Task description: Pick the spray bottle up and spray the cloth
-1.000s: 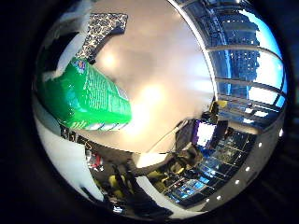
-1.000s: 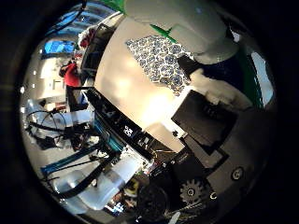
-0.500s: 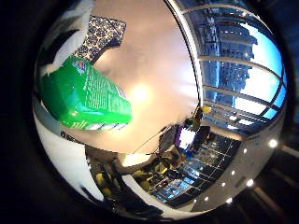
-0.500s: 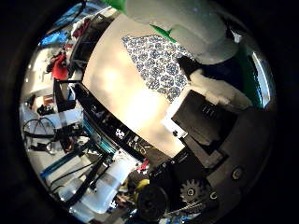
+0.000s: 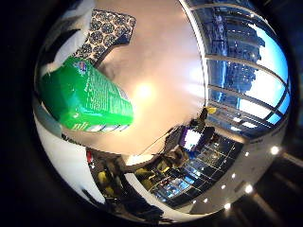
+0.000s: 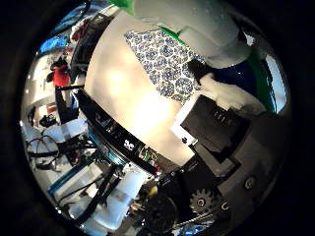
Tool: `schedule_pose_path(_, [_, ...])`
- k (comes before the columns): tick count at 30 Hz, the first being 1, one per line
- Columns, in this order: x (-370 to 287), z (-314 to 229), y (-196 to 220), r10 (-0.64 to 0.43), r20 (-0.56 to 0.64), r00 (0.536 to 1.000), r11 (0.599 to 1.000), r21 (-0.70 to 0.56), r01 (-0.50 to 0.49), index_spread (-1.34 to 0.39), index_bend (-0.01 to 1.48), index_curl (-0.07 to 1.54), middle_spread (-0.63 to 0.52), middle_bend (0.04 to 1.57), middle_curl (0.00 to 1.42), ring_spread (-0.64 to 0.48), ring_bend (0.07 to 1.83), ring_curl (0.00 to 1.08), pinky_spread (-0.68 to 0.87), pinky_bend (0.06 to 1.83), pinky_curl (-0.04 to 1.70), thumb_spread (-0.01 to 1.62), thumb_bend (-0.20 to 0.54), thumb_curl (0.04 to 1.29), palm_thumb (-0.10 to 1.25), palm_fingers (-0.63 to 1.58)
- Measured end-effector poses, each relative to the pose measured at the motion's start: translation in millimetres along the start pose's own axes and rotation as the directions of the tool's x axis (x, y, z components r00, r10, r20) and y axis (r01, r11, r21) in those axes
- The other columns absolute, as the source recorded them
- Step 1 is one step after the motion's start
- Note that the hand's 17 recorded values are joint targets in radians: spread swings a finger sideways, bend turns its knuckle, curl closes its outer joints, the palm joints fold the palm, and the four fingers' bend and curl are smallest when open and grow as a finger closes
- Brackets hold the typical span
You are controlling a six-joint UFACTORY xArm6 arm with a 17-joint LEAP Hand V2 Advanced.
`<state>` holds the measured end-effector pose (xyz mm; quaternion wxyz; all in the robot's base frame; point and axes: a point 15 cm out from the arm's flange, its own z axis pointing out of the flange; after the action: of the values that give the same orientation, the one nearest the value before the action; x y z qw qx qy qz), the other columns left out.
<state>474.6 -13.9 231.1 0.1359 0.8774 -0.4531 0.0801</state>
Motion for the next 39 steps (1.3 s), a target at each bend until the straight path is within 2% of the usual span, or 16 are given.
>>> schedule_pose_path(13, [-5,-14,0,0.039,0.031,0.999,0.999,0.027,-0.04,-0.26,1.11,0.82,-0.13,1.37,0.72,-0.2,1.4,0.7,-0.17,1.06,1.34,0.6,-0.021,0.88,1.02,1.13])
schedule_pose_path(22, [-36,-101,-33,0.064,0.168,0.984,0.976,0.197,-0.097,-0.26,1.11,0.82,-0.13,1.37,0.72,-0.2,1.4,0.7,-0.17,1.06,1.34,0.6,-0.021,0.88,1.02,1.13])
schedule_pose_path(28, [-92,-163,-57,0.008,0.311,0.95,0.935,0.334,-0.117,-0.26,1.11,0.82,-0.13,1.37,0.72,-0.2,1.39,0.7,-0.17,1.06,1.34,0.6,-0.021,0.88,1.02,1.13])
schedule_pose_path(33, [-139,-204,-79,-0.058,0.428,0.902,0.894,0.424,-0.144,-0.26,1.11,0.82,-0.13,1.37,0.72,-0.2,1.39,0.7,-0.17,1.06,1.35,0.6,-0.021,0.88,1.02,1.13])
schedule_pose_path(39, [-164,-257,-113,-0.128,0.475,0.871,0.778,0.592,-0.208,-0.26,1.11,0.82,-0.13,1.36,0.72,-0.2,1.39,0.7,-0.17,1.06,1.35,0.59,-0.021,0.88,1.03,1.13])
